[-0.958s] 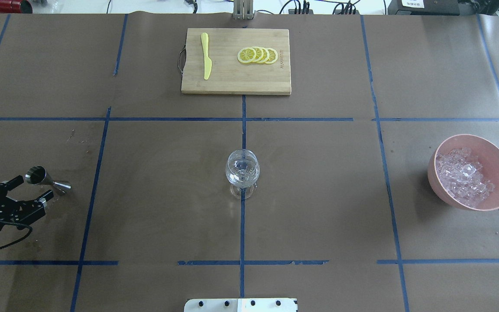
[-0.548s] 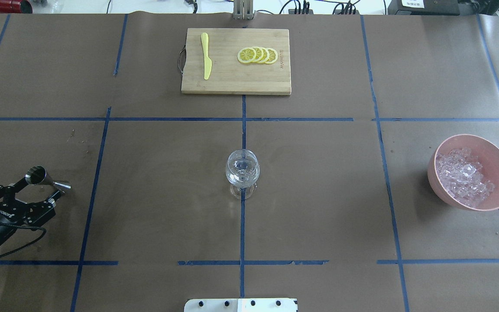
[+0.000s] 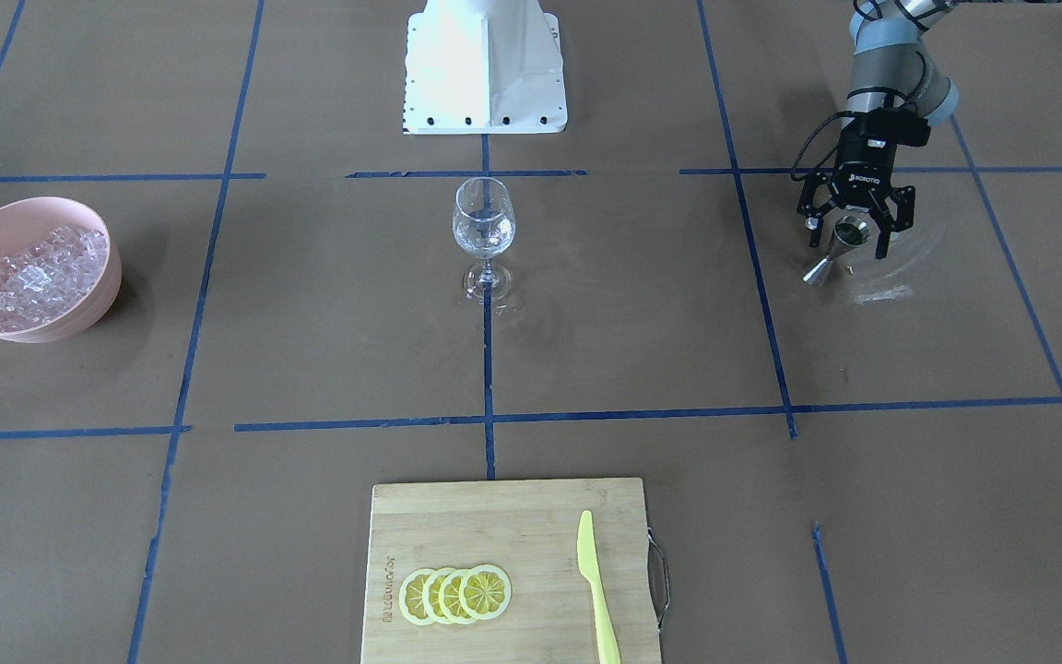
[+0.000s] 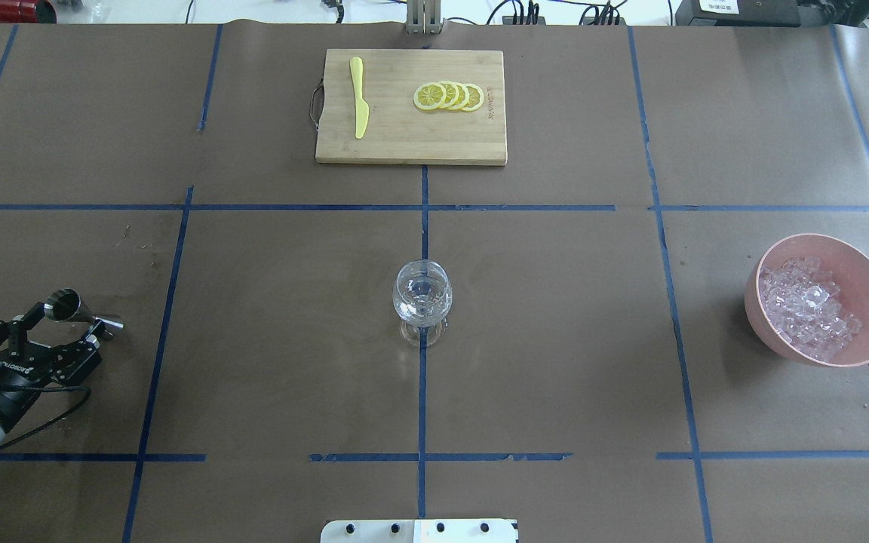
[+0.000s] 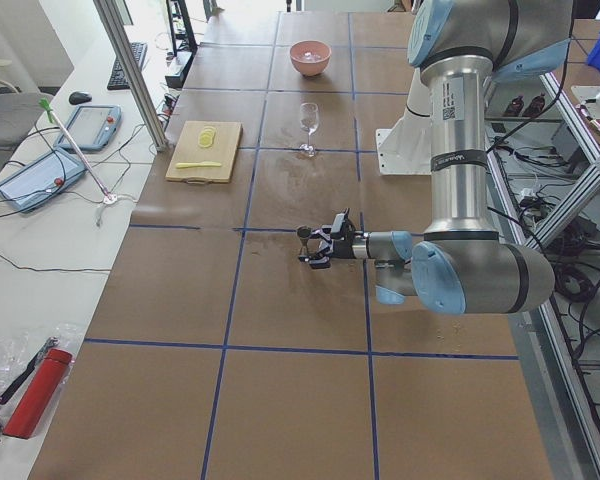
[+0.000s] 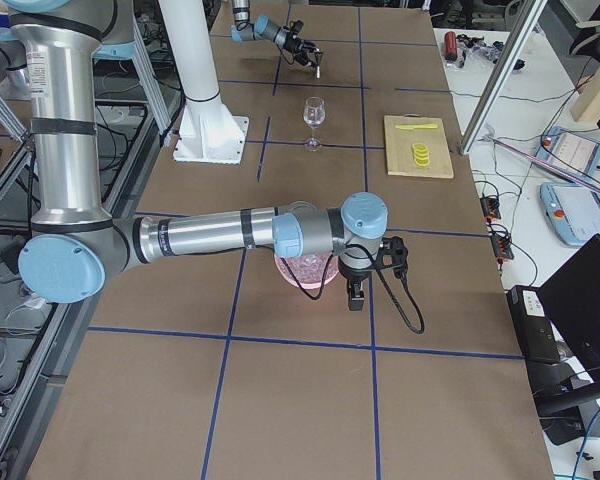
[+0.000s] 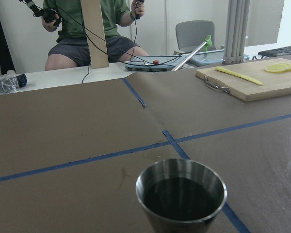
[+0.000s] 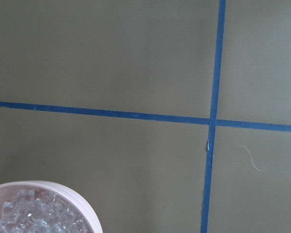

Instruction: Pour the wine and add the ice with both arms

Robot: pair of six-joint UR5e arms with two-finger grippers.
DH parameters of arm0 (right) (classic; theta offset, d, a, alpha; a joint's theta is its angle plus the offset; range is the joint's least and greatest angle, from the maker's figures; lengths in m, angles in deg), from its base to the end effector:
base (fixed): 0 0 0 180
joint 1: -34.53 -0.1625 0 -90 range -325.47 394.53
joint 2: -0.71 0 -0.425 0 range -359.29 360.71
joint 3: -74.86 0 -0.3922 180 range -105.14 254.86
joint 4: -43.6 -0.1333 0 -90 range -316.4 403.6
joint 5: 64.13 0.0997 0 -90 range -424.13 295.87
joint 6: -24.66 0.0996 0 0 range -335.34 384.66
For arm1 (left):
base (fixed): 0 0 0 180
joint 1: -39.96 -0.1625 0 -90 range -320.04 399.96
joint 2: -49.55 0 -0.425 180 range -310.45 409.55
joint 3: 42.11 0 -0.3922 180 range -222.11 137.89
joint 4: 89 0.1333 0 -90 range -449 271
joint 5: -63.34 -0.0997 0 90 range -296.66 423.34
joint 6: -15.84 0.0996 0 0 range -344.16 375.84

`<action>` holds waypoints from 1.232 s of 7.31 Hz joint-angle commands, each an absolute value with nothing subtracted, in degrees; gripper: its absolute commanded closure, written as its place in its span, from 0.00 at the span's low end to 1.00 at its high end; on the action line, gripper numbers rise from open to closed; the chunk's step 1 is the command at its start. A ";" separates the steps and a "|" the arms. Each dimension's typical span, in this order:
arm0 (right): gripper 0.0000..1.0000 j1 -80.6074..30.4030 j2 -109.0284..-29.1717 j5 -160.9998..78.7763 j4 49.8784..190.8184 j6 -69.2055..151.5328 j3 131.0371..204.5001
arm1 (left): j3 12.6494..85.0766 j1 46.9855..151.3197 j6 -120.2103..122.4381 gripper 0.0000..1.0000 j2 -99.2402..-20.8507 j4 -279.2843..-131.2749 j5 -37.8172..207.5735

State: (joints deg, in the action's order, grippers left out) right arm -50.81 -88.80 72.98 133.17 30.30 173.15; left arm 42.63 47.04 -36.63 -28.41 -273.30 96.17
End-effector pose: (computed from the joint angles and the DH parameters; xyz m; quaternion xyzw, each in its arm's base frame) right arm 0.0195 -0.5037 0.5786 0.0375 -0.4033 -0.0243 0.9140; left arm 0.3313 -0.2598 0.6098 0.5539 0.3636 -0.1069 0.7413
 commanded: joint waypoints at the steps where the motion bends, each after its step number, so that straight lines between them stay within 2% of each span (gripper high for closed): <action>1: 0.00 -50.81 -88.94 72.98 133.16 30.29 173.21 | 41.04 46.99 -38.03 0.01 -30.34 -273.31 95.07; 2: 0.00 -50.81 -88.94 72.98 133.16 30.29 173.21 | 41.04 46.99 -38.03 0.02 -30.69 -273.31 94.99; 3: 0.00 -50.81 -88.94 72.98 133.16 30.29 173.21 | 40.95 46.99 -38.03 0.07 -30.78 -273.31 94.99; 5: 0.00 -50.81 -88.85 72.98 133.16 30.20 173.12 | 40.78 46.99 -38.03 0.21 -30.78 -273.31 94.99; 9: 0.00 -50.81 -88.85 72.89 133.16 30.11 173.12 | 40.95 46.99 -38.03 0.42 -31.31 -273.31 94.99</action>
State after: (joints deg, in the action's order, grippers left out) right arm -50.81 -88.85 72.92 133.16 30.15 173.16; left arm 40.90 46.99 -38.03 -31.27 -273.31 94.99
